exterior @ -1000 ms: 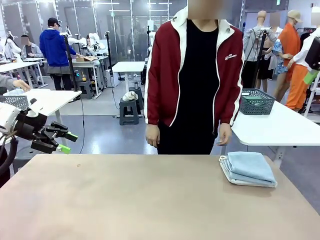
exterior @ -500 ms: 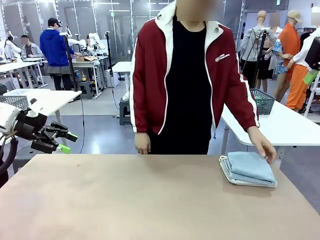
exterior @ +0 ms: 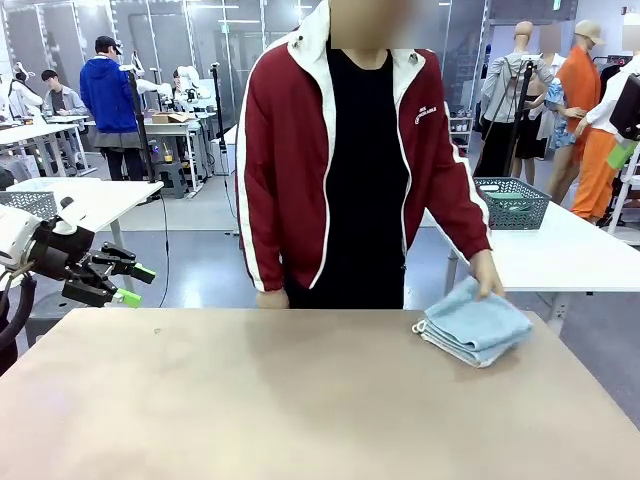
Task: Fold the towels and place them in the basket.
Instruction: Stack the folded Towel with hook on the right side of the table.
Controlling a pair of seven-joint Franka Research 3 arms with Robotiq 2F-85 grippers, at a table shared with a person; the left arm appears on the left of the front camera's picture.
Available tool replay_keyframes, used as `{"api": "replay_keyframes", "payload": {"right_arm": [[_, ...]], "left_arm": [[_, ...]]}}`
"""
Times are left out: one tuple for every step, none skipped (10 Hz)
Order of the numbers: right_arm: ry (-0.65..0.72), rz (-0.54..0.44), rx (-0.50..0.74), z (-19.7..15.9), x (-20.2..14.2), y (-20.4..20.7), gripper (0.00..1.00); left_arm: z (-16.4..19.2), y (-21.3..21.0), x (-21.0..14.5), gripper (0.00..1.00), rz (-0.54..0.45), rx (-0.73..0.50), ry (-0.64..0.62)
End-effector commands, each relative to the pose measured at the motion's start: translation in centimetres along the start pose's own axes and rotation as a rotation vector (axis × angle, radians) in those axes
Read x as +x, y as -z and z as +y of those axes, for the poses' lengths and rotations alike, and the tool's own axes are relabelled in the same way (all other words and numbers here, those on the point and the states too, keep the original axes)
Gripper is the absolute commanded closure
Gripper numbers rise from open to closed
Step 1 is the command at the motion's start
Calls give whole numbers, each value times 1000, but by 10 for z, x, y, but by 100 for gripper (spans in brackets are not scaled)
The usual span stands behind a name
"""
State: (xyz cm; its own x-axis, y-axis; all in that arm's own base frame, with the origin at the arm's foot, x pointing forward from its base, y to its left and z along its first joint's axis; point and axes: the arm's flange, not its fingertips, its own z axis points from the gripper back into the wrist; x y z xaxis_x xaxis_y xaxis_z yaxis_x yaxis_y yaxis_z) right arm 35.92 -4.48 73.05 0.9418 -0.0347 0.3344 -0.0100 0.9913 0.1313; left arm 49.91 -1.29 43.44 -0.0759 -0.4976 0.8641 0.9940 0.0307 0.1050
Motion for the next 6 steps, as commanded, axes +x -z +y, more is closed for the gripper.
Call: {"api": "replay_keyframes", "payload": {"right_arm": [[-11, 5, 1, -1, 0, 0, 33], [-11, 5, 1, -1, 0, 0, 33], [-11, 5, 1, -1, 0, 0, 33], [-11, 5, 1, -1, 0, 0, 33], [-11, 5, 1, -1, 0, 0, 33], [-11, 5, 1, -1, 0, 0, 33]], "left_arm": [[-1, 0, 2, 22, -13, -1, -9], [-1, 0, 2, 22, -13, -1, -9], [-1, 0, 2, 22, -13, -1, -9], [-1, 0, 2, 22, -13, -1, -9], [-1, 0, 2, 22, -13, -1, -9], [-1, 0, 2, 22, -13, -1, -9]]}}
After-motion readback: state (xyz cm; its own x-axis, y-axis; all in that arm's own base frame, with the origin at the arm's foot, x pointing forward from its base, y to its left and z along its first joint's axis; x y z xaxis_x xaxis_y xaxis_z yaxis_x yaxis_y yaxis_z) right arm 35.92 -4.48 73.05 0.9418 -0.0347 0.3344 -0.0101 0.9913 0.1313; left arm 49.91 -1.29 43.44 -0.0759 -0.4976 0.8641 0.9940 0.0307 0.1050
